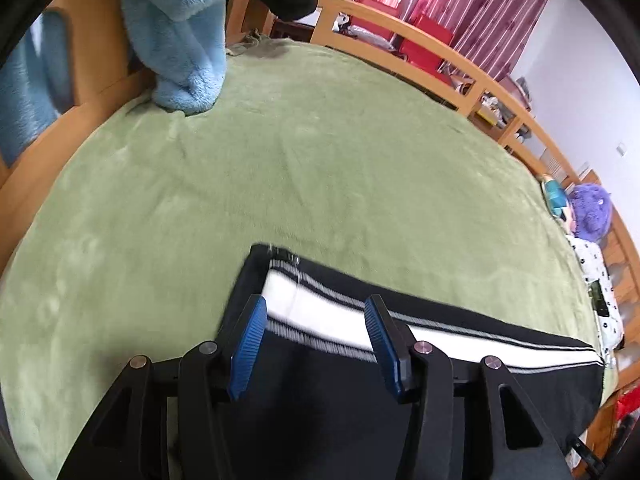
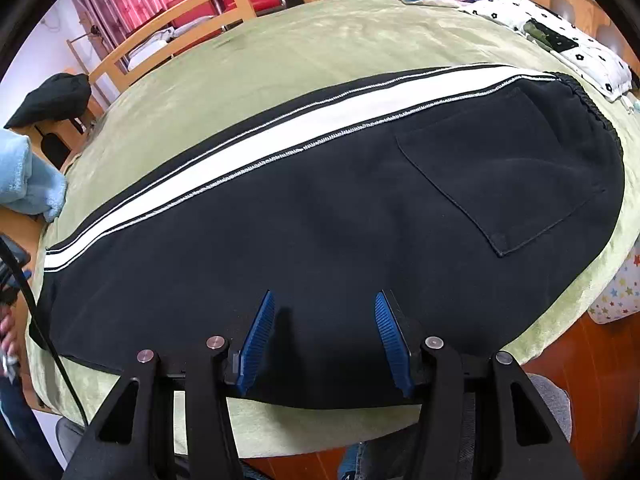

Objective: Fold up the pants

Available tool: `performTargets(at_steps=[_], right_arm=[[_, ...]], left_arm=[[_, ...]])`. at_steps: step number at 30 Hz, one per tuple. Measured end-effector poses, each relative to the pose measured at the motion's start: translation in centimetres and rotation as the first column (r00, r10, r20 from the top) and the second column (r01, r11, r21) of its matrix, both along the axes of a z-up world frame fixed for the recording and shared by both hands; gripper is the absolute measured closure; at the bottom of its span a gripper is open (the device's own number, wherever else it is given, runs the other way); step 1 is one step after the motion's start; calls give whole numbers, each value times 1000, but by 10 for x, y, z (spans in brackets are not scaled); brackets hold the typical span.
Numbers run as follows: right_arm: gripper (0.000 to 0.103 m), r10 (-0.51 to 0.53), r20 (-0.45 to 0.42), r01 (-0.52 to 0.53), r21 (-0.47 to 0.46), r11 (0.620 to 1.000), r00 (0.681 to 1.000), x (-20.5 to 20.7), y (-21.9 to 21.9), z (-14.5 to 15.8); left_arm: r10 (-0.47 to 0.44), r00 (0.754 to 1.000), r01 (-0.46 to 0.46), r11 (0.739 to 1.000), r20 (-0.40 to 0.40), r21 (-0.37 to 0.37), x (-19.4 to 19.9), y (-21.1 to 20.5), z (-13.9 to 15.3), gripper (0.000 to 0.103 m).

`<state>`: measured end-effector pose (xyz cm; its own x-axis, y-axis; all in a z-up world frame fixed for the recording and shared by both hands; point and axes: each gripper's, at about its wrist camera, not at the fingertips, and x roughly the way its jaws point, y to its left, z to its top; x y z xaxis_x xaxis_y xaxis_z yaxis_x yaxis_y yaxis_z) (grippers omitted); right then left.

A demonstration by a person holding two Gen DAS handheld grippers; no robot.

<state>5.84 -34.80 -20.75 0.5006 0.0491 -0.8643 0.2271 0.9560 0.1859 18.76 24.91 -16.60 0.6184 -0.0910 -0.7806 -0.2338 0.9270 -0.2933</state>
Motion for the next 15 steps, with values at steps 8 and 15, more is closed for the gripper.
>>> performTargets(at_steps=[8,15], right_arm=[[51,-35,-6,35,6,999,999,13,1,-2],[51,-28,-8,28,-30,999,1000,20,13,-1]], left_arm=[[6,994,-8,1000,-106,-13,36,10,-33,86],[35,999,-33,996,20,-85,28,38,-8,87]])
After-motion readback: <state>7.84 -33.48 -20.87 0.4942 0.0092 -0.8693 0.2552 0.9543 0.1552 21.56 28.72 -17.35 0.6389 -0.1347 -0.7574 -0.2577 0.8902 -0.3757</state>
